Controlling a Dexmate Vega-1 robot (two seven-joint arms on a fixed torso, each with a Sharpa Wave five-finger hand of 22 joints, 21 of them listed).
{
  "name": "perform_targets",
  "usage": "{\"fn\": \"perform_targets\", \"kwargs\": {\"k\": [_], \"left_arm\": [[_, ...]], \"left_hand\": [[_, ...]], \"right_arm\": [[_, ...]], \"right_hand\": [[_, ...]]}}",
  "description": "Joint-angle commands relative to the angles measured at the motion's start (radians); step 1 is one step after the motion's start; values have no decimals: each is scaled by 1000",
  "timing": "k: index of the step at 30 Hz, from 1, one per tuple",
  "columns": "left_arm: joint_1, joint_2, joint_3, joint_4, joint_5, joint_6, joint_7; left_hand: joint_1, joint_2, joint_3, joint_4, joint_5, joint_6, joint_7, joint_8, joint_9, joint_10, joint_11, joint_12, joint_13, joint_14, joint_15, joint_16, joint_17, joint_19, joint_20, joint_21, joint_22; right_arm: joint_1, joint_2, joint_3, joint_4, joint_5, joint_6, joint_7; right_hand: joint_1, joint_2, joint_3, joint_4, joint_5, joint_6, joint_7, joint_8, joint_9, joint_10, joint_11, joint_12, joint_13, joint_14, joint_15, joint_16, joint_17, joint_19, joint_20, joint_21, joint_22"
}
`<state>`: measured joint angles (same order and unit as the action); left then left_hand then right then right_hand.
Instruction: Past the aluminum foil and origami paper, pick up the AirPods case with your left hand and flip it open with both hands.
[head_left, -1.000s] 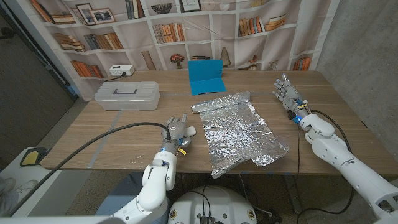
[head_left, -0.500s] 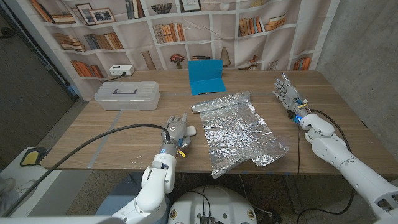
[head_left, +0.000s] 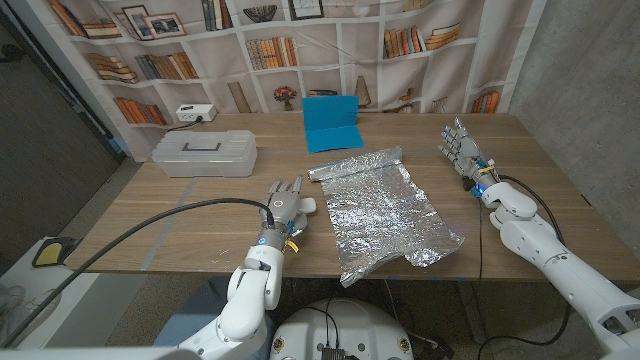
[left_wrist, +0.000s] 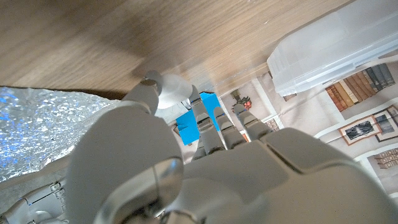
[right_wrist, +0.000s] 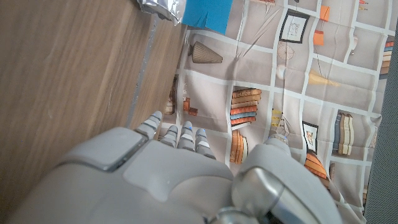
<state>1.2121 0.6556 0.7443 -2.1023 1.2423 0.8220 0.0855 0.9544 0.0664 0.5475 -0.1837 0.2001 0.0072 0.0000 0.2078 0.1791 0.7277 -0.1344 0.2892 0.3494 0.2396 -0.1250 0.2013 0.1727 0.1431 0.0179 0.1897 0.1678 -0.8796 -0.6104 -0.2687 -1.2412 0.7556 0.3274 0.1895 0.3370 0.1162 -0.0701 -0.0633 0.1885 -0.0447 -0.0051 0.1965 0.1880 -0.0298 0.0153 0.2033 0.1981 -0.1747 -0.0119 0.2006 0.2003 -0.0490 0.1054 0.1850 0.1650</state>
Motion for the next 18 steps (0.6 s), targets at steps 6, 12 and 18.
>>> {"fn": "perform_targets", "kwargs": {"k": [6,12,18], "left_arm": [[-35,18,-14,-9,5,-35,31],[-48,15,-40,-14,-22,-53,61],[-75,9,-46,-1,-39,-75,85]], "left_hand": [[28,1,-5,4,5,12,-9,1,3,82,-76,2,7,13,-3,-1,0,9,-4,1,1],[34,0,-6,4,6,13,-8,0,4,79,-72,-1,8,14,-4,-2,0,10,-3,1,1],[40,-1,-9,5,6,14,-9,-1,4,80,-75,-2,10,15,-4,-3,0,12,-3,1,1]], "right_arm": [[-6,-2,11,-10,4,9,-8],[-16,-9,17,-19,5,12,-10],[-23,-16,18,-27,2,10,-15]], "right_hand": [[-8,3,6,-2,0,5,2,5,5,28,-6,12,2,-28,-10,7,2,1,7,4,5],[-11,3,9,-2,0,19,7,10,5,89,1,33,7,-24,-12,9,2,2,7,4,5],[-11,2,10,-3,0,23,10,11,6,116,5,42,10,-23,-13,10,1,2,6,4,5]]}}
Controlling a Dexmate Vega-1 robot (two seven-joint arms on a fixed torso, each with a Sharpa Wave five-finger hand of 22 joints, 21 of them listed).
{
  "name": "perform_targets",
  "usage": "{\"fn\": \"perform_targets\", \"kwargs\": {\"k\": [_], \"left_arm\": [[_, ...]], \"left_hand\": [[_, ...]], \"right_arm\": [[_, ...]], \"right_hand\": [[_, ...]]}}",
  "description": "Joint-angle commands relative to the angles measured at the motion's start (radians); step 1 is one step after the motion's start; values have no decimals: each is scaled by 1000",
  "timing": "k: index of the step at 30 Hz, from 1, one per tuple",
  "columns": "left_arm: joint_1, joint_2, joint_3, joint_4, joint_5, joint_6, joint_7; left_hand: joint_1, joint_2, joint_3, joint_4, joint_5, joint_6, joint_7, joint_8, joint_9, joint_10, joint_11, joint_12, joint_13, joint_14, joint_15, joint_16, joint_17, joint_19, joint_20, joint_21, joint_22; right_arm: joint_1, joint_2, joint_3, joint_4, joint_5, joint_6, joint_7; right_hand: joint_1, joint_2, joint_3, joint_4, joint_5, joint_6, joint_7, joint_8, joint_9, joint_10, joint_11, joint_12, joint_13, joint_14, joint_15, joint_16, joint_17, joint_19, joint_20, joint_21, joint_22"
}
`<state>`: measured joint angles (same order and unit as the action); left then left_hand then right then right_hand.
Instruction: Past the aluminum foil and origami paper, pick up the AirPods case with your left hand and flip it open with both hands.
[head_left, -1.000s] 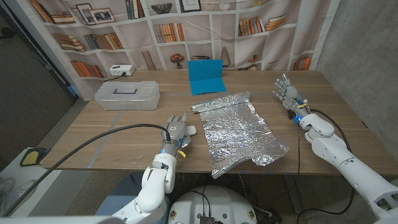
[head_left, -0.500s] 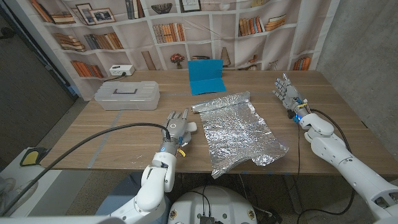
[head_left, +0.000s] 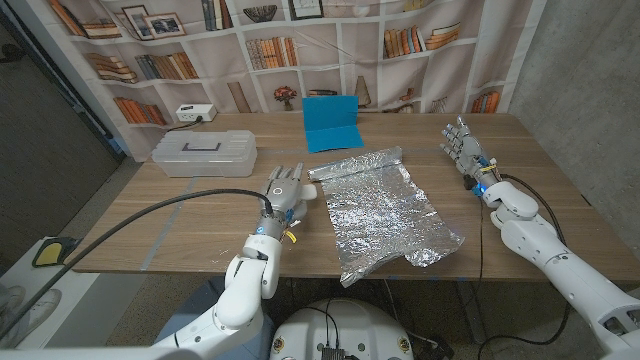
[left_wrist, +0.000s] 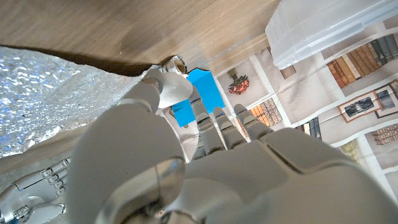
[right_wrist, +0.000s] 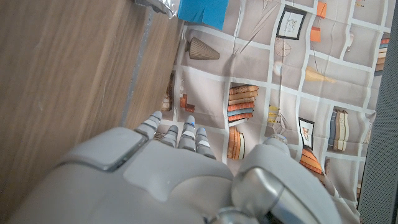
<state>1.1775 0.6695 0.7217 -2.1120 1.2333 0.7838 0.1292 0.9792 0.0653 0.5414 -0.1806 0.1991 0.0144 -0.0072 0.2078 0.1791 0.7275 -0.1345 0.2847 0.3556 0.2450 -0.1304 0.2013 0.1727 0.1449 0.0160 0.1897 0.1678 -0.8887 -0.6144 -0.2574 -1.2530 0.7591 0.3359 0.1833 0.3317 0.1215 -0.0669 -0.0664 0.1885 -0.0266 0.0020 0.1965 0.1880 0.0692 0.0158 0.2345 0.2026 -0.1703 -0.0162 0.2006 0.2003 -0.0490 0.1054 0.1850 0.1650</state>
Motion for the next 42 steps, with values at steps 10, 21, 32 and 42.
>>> {"fn": "perform_targets", "kwargs": {"k": [10,21,32,42], "left_arm": [[-79,-14,-30,31,-92,-87,86],[-118,0,-39,60,-159,-149,140],[-157,-10,-46,95,-244,-220,217],[-190,-38,-37,155,-323,-291,312]], "left_hand": [[20,-2,-7,4,7,8,-2,-3,4,82,-74,1,7,10,0,-4,0,12,-1,1,1],[25,-2,-13,6,7,16,-7,-2,4,84,-74,-1,10,20,-8,-1,1,12,-2,0,1],[30,-5,-19,7,7,18,-7,-4,4,87,-75,-2,12,19,-8,-3,1,13,-2,0,1],[40,-1,-26,9,7,-33,10,-22,4,84,-74,-8,18,21,-7,-4,1,16,-1,0,1]], "right_arm": [[-31,-32,14,-58,-7,-4,-19],[-85,-72,34,-146,-15,-21,-62],[-136,-102,58,-212,-15,-22,-81],[-184,-144,75,-291,-39,-36,-109]], "right_hand": [[-7,-5,8,-1,-1,-1,8,8,6,35,19,16,10,-27,-7,11,1,-2,6,2,5],[-3,-4,12,-5,-1,-11,8,4,6,47,32,19,17,-27,20,11,0,-5,15,2,5],[-2,-5,15,-7,-1,-22,9,1,6,45,39,18,22,-30,20,10,0,-10,21,1,5],[-2,-7,16,-9,-2,-30,5,0,6,61,33,23,28,-35,26,10,1,-19,29,-1,6]]}}
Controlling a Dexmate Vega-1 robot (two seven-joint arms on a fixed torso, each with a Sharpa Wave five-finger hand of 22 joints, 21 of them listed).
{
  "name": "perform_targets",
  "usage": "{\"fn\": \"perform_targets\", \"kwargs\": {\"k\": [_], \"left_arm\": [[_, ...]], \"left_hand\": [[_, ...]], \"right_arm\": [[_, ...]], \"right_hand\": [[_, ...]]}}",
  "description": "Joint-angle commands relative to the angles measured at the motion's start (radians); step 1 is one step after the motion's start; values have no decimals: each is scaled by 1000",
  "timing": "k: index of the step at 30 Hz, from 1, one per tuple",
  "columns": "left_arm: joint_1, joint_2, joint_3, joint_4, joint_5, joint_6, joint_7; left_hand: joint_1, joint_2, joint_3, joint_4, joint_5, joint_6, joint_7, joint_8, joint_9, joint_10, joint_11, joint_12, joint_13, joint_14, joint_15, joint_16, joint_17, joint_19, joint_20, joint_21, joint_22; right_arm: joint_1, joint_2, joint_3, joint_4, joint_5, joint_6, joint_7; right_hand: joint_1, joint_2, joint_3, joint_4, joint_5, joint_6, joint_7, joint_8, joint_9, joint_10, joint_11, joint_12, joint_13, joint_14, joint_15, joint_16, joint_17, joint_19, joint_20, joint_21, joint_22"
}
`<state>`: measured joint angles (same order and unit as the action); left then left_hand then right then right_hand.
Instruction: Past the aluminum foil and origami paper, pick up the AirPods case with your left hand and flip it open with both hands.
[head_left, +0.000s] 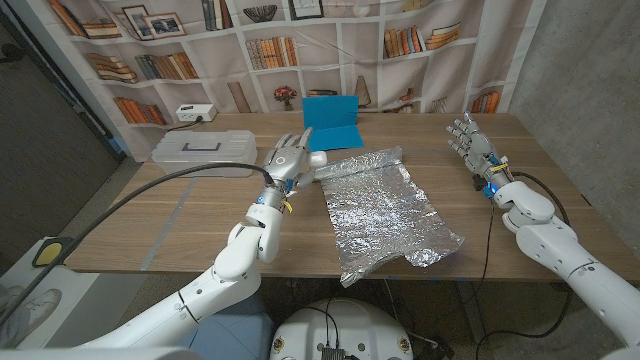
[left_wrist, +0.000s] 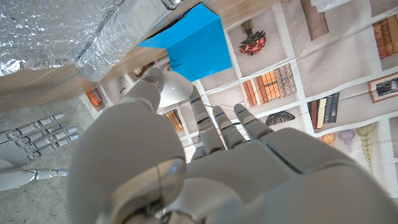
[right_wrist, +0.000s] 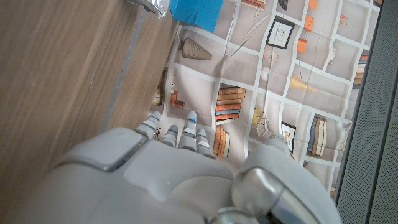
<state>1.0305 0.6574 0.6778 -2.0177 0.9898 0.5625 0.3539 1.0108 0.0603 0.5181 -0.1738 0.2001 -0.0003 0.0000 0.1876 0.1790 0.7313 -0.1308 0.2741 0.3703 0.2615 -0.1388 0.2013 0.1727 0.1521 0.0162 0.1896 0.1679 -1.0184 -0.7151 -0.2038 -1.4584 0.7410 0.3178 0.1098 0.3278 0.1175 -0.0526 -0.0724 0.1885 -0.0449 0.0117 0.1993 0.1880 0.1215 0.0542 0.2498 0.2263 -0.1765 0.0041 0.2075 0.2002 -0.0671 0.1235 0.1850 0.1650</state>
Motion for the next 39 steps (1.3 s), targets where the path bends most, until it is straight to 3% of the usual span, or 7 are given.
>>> {"fn": "perform_targets", "kwargs": {"k": [1,7,10,18,26,33,39], "left_arm": [[-47,-29,9,66,-85,-72,91],[-66,-43,14,98,-138,-117,129],[-75,-47,18,110,-154,-140,152],[-89,-60,30,126,-178,-172,196],[-99,-57,27,141,-237,-236,204],[-107,-66,28,167,-269,-276,223],[-110,-78,19,189,-319,-313,238]], "left_hand": [[9,4,-4,2,6,-26,2,-4,4,80,-78,2,3,6,1,-4,1,9,-3,0,1],[13,4,-10,3,6,-56,-1,-10,4,81,-79,0,7,6,2,-5,1,12,-5,1,1],[16,4,-12,3,6,-59,4,-8,4,79,-79,-1,8,-1,-2,-8,1,14,-6,1,1],[19,4,-17,3,5,-75,10,-7,4,80,-77,-3,10,-2,-5,-9,1,17,-15,2,1],[21,2,-22,4,3,-69,11,-2,4,85,-77,-3,11,-1,-11,-9,0,20,-21,2,1],[22,2,-27,6,2,-64,12,2,4,82,-81,-6,12,-8,-10,-12,1,13,-25,-1,1],[23,3,-29,6,1,-61,11,4,4,82,-81,-6,13,-10,-11,-12,1,12,-26,-2,1]], "right_arm": [[-60,-45,25,-92,-18,-19,-39],[-71,-63,30,-99,-34,17,1],[-80,-75,34,-118,-50,15,-11],[-110,-101,43,-173,-55,-17,-29],[-149,-139,68,-238,-88,-47,-77],[-191,-168,100,-298,-102,-82,-116],[-231,-192,129,-377,-115,-149,-174]], "right_hand": [[2,-3,2,-3,-2,-12,-5,-3,6,10,-5,8,4,-29,6,3,1,-1,10,-1,6],[1,-3,3,-3,-2,-14,-5,-3,6,13,-4,9,7,-29,8,3,1,-3,13,-1,6],[-9,-11,-1,-1,-4,-21,-17,-4,6,11,-32,6,12,-38,1,3,3,-22,27,-6,6],[-5,-13,1,-6,-3,-26,-16,-3,6,40,-13,16,17,-28,5,8,3,-23,34,-2,6],[7,-12,8,-15,-3,-40,-15,-5,6,72,-15,26,23,-12,9,15,2,-17,43,2,6],[35,-17,19,-35,-4,-54,-16,-4,6,114,0,39,30,9,25,22,1,-9,55,5,5],[97,-7,49,-69,1,-74,-17,0,8,152,1,49,38,37,33,31,0,14,66,10,4]]}}
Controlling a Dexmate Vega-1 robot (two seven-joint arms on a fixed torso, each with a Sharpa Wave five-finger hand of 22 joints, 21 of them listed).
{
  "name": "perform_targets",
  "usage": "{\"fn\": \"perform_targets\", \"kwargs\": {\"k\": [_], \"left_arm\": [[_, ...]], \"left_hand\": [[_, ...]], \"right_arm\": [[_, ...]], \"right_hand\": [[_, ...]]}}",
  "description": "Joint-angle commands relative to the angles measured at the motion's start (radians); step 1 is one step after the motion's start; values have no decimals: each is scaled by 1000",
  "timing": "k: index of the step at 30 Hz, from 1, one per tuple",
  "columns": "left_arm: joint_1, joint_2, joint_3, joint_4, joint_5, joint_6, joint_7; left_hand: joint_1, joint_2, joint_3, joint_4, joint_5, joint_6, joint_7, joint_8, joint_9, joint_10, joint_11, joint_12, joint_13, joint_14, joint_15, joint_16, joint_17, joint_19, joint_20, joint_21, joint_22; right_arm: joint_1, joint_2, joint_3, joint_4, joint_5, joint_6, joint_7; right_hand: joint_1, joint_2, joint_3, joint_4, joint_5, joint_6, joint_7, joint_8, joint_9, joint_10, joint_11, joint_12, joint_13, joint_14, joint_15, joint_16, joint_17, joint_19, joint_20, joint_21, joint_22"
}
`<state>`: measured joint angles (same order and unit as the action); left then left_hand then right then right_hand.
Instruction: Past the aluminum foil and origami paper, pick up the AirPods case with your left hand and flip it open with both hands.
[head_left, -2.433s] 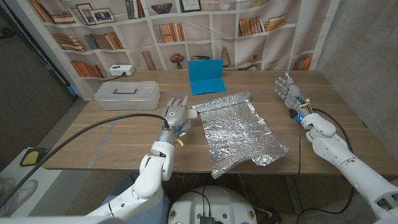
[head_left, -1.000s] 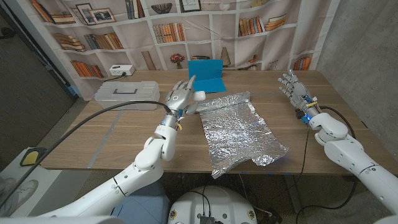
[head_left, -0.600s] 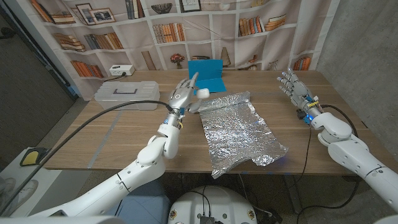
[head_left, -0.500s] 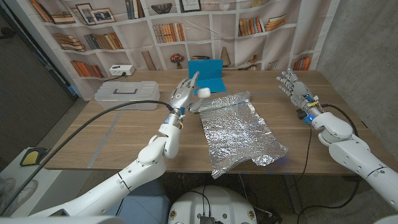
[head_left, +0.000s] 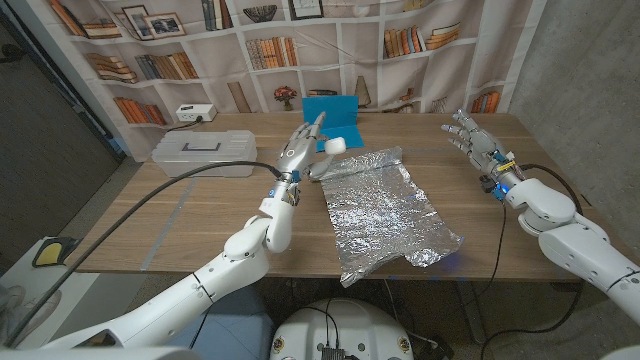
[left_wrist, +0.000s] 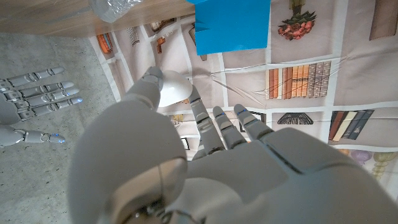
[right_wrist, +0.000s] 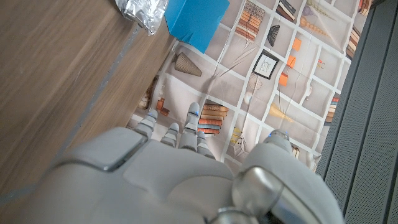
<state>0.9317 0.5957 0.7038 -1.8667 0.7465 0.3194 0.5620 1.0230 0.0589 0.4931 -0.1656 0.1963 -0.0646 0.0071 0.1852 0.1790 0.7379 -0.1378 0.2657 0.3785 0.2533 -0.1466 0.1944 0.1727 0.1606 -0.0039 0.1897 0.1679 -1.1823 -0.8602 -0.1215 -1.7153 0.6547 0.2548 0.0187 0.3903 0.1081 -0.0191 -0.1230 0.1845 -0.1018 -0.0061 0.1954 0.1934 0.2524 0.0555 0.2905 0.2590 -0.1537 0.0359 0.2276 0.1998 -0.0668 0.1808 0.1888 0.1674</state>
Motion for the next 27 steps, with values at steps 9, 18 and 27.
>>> {"fn": "perform_targets", "kwargs": {"k": [9,18,27], "left_arm": [[-19,-29,-10,69,-115,-108,50],[-45,-48,1,103,-134,-133,53],[-68,-64,13,119,-146,-155,52]], "left_hand": [[15,6,-8,-3,5,2,1,6,4,72,-71,-1,7,-1,-9,-4,1,1,-9,-2,1],[17,6,-11,-3,4,3,0,7,4,72,-74,-2,8,-2,-10,-4,1,-2,-13,-3,1],[21,7,-16,-3,4,-2,-9,6,4,72,-75,-3,9,-7,-10,-6,1,-3,-14,-3,1]], "right_arm": [[-107,-83,80,-214,-69,-184,-145],[-142,-87,119,-265,-85,-221,-161],[-159,-107,148,-339,-119,-298,-177]], "right_hand": [[150,10,70,-52,16,-35,2,11,4,93,22,22,10,86,46,31,-2,51,23,8,1],[181,-1,82,-52,15,-41,18,10,4,139,24,29,4,122,48,40,-3,62,26,7,1],[207,-7,93,-51,16,-63,22,5,4,146,20,23,-1,129,50,39,-4,67,27,5,2]]}}
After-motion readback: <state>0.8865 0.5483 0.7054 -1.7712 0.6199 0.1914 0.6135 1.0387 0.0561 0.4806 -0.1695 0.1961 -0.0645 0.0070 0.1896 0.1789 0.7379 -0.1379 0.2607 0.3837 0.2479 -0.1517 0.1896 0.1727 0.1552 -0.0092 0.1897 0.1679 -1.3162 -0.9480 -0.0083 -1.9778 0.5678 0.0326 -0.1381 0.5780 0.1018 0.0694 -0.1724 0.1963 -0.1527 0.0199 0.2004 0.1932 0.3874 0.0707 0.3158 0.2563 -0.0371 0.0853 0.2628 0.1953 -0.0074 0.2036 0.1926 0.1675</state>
